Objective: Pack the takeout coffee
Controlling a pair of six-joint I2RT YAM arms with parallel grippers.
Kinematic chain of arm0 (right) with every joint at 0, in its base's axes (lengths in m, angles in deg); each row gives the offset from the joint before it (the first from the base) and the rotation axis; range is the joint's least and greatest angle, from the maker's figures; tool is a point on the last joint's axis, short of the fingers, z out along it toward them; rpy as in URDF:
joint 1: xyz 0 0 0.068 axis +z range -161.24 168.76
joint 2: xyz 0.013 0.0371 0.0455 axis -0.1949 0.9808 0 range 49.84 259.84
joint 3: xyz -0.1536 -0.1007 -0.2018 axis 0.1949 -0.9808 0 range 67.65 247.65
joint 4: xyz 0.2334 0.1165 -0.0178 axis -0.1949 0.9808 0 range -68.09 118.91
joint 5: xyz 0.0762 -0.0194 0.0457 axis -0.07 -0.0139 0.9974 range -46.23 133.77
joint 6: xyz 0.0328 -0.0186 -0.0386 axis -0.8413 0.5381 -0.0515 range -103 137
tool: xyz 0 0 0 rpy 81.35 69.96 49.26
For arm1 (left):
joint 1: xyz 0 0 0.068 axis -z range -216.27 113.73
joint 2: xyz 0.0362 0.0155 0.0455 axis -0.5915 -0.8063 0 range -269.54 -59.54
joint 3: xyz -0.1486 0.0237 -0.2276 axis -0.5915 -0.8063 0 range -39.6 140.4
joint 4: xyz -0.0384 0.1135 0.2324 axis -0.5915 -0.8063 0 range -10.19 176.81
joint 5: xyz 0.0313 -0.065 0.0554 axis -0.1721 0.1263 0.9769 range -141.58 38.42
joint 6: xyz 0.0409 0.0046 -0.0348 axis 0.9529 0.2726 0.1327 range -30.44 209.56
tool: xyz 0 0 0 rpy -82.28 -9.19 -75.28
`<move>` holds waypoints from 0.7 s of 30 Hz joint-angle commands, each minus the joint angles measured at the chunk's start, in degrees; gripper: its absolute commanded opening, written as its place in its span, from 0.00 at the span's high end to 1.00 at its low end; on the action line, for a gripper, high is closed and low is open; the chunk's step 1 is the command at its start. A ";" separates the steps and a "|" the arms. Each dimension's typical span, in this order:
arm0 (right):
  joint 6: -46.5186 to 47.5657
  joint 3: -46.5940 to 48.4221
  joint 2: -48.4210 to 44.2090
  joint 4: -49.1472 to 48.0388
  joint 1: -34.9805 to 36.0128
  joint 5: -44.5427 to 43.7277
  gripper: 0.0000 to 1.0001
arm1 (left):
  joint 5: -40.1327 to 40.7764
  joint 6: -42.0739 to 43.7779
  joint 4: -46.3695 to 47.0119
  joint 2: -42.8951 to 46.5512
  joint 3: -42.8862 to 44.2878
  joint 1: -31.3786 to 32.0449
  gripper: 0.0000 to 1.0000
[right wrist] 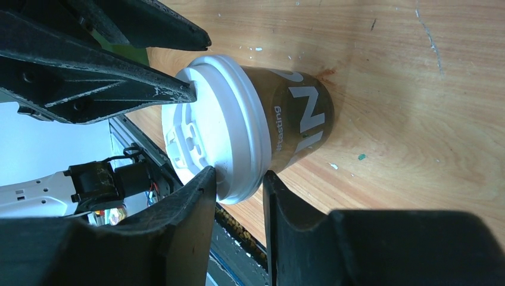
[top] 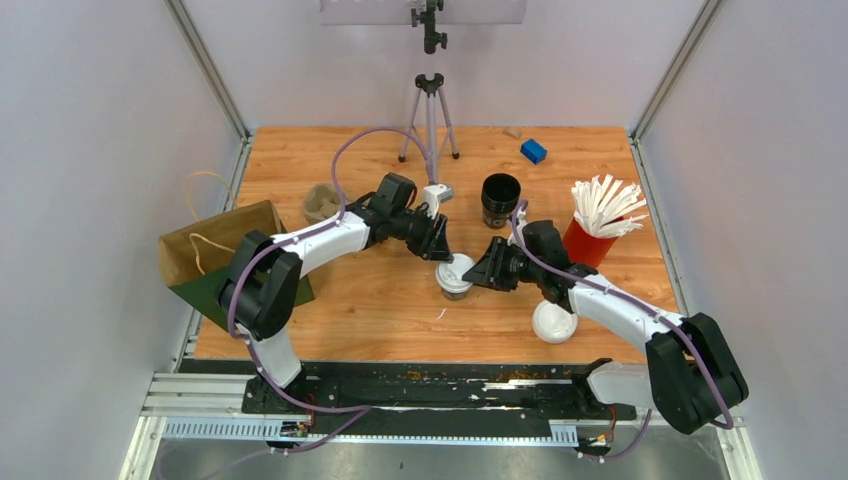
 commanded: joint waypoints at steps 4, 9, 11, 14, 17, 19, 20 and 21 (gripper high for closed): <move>2.19 -2.58 0.96 1.43 0.22 -2.53 0.67 | 7.29 0.11 -0.07 0.28 -6.37 0.13 0.54; 7.91 9.09 0.29 11.99 0.27 -4.44 0.61 | 4.24 -2.52 -2.53 2.89 0.79 0.03 0.45; 10.50 13.32 0.04 16.70 0.27 -5.43 0.56 | 4.16 -3.03 -4.57 3.84 4.41 -0.07 0.39; 14.23 17.32 0.19 21.69 0.27 -5.83 0.51 | 4.38 -3.45 -7.66 5.28 8.15 -0.53 0.34; 17.74 20.28 1.02 25.05 0.18 -5.97 0.50 | 7.10 -4.21 -8.38 8.14 7.53 -0.57 0.32; 19.97 22.28 1.92 27.00 0.17 -5.77 0.50 | 8.42 -4.49 -8.34 9.99 5.72 -0.62 0.31; 20.88 23.12 2.37 27.88 0.20 -5.66 0.50 | 8.45 -4.75 -7.80 10.67 4.31 -0.62 0.31; 21.56 23.89 2.87 28.57 0.18 -5.63 0.50 | 8.44 -5.23 -7.23 11.38 2.85 -0.64 0.31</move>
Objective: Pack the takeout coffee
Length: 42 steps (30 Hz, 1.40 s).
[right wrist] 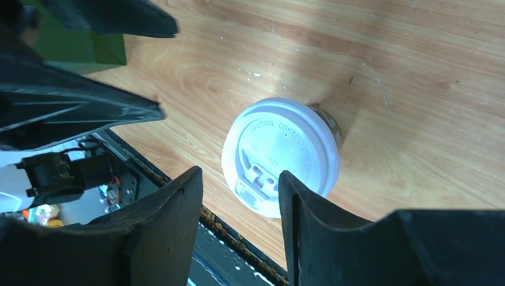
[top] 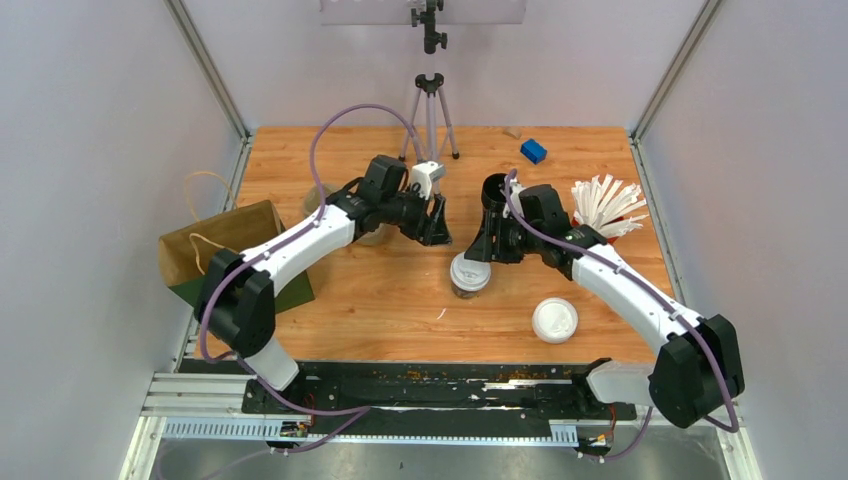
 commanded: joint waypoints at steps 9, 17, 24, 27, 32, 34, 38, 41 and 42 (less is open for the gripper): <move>9.77 6.96 3.72 6.69 0.20 4.13 0.58 | -2.48 -9.14 10.19 10.45 -14.63 -0.40 0.36; 3.72 6.40 3.26 10.71 0.20 -0.69 0.48 | -5.40 -11.56 16.66 9.28 -17.09 -0.36 0.36; -6.69 -2.93 -3.41 4.37 0.20 1.69 0.47 | -5.49 -6.37 13.78 2.85 -8.16 -0.37 0.35; -8.21 -4.93 -4.05 3.97 0.18 1.45 0.47 | -6.97 -4.22 11.75 -0.93 -4.00 -0.42 0.35; -9.77 -7.06 -4.83 1.18 0.13 2.18 0.47 | -8.78 -2.39 11.25 -4.56 -0.34 -0.35 0.35; -10.00 -7.47 -4.26 0.29 0.20 2.49 0.47 | -9.62 -1.85 11.34 -5.90 0.62 -0.27 0.35; -10.58 -8.25 -2.88 -1.84 0.10 2.96 0.49 | -11.90 -1.54 12.17 -8.31 1.83 -0.27 0.35; -10.51 -8.87 -2.27 -2.76 -0.05 2.98 0.51 | -13.19 -1.88 13.11 -10.09 2.67 -0.28 0.36; -10.55 -9.04 -2.02 -2.94 -0.25 3.05 0.51 | -13.62 -2.05 13.42 -10.62 2.90 -0.22 0.36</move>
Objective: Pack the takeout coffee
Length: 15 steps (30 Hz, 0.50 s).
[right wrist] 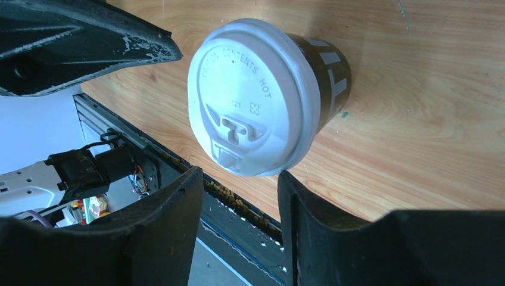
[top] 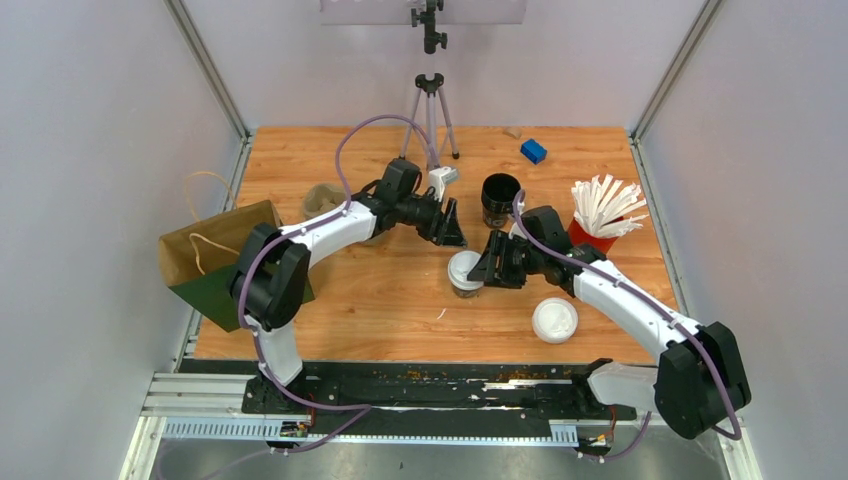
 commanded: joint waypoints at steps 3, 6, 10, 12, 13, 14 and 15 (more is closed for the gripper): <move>-1.01 -1.64 1.29 -4.26 -0.62 1.19 0.52 | -4.46 1.44 2.19 -2.91 3.33 0.29 0.36; -0.96 -2.26 1.46 -4.67 -0.99 1.19 0.53 | -4.18 2.00 1.79 -3.60 3.35 0.65 0.37; -0.70 -2.97 1.83 -5.51 -1.40 1.27 0.54 | -3.84 2.42 1.33 -4.50 3.22 0.67 0.38; -0.47 -3.16 2.17 -5.91 -1.54 1.61 0.55 | -3.69 2.55 1.27 -4.83 3.18 0.60 0.39; -0.45 -3.33 2.30 -5.97 -1.62 1.63 0.55 | -3.61 2.68 1.16 -4.99 3.17 0.64 0.40; -0.29 -3.47 2.35 -6.06 -1.71 1.55 0.56 | -3.42 2.85 0.89 -5.18 3.26 0.60 0.41; -0.20 -3.59 2.43 -5.99 -1.81 1.54 0.56 | -3.00 3.21 0.56 -5.32 3.23 0.63 0.42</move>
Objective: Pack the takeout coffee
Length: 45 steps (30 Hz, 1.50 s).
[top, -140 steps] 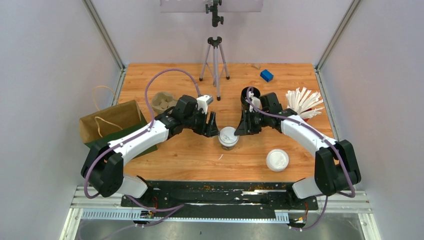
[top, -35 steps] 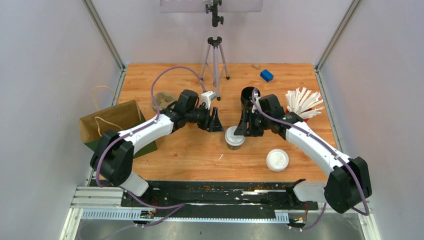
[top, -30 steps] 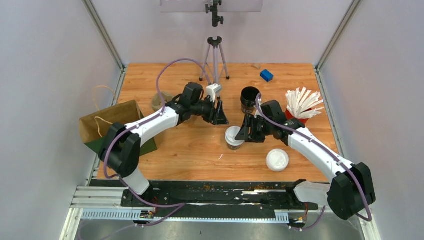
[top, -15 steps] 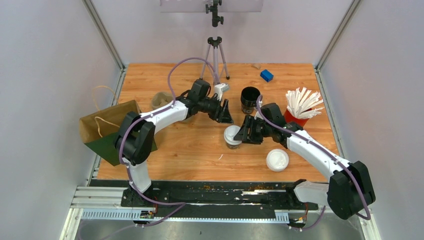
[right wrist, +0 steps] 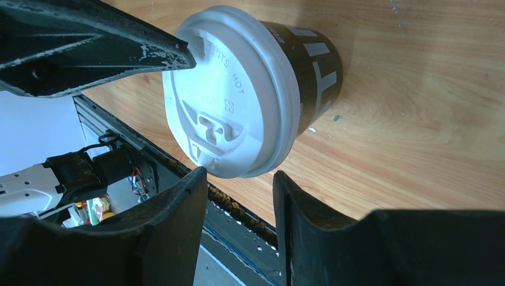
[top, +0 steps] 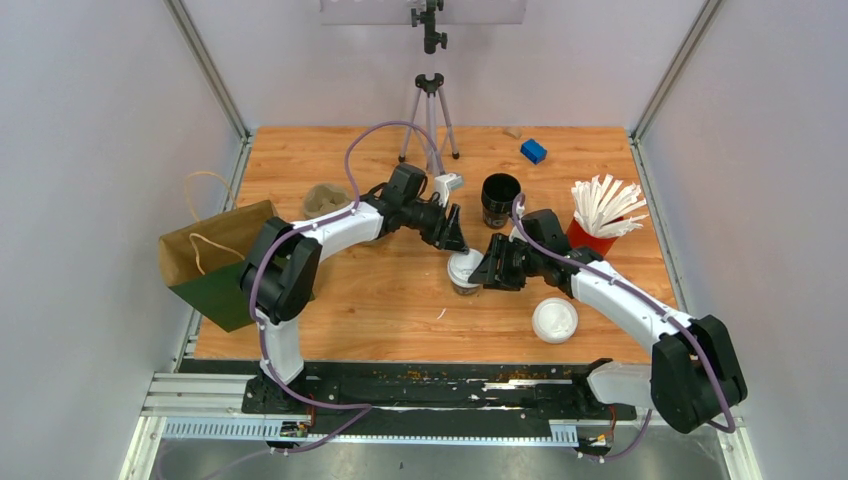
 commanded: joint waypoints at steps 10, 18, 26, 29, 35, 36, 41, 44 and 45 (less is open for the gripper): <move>0.47 -4.91 0.33 -3.59 -0.99 -0.74 0.57 | 2.67 4.82 -2.40 -2.31 0.57 0.18 0.44; 2.02 -3.72 -0.50 -1.50 -1.39 -1.70 0.58 | 2.20 3.07 -0.67 -0.82 -1.99 0.56 0.45; 1.65 -0.54 -7.07 1.05 -1.42 -1.46 0.45 | 7.38 -0.82 -1.44 4.37 -4.99 0.89 0.46; 0.51 -0.19 -7.59 0.12 -1.39 -1.49 0.38 | 7.53 -2.34 0.01 5.23 -6.43 1.21 0.46; 0.07 2.35 -4.82 0.12 -1.35 -2.99 0.44 | 8.74 -3.00 -0.21 5.48 -6.73 1.97 0.46; -0.01 2.42 -4.40 0.07 -1.34 -3.09 0.46 | 8.87 -3.05 -0.21 5.50 -6.73 1.98 0.46; -1.12 0.79 -3.15 -2.08 -1.37 -3.11 0.54 | 9.22 -2.68 -0.88 5.67 -6.94 2.09 0.46; -1.27 -0.21 -2.08 -3.34 -1.34 -2.96 0.58 | 9.36 -2.23 -1.23 5.57 -6.98 2.02 0.46; -1.28 -0.47 -1.71 -3.52 -1.37 -2.94 0.59 | 9.44 -2.05 -1.27 5.42 -6.96 2.03 0.46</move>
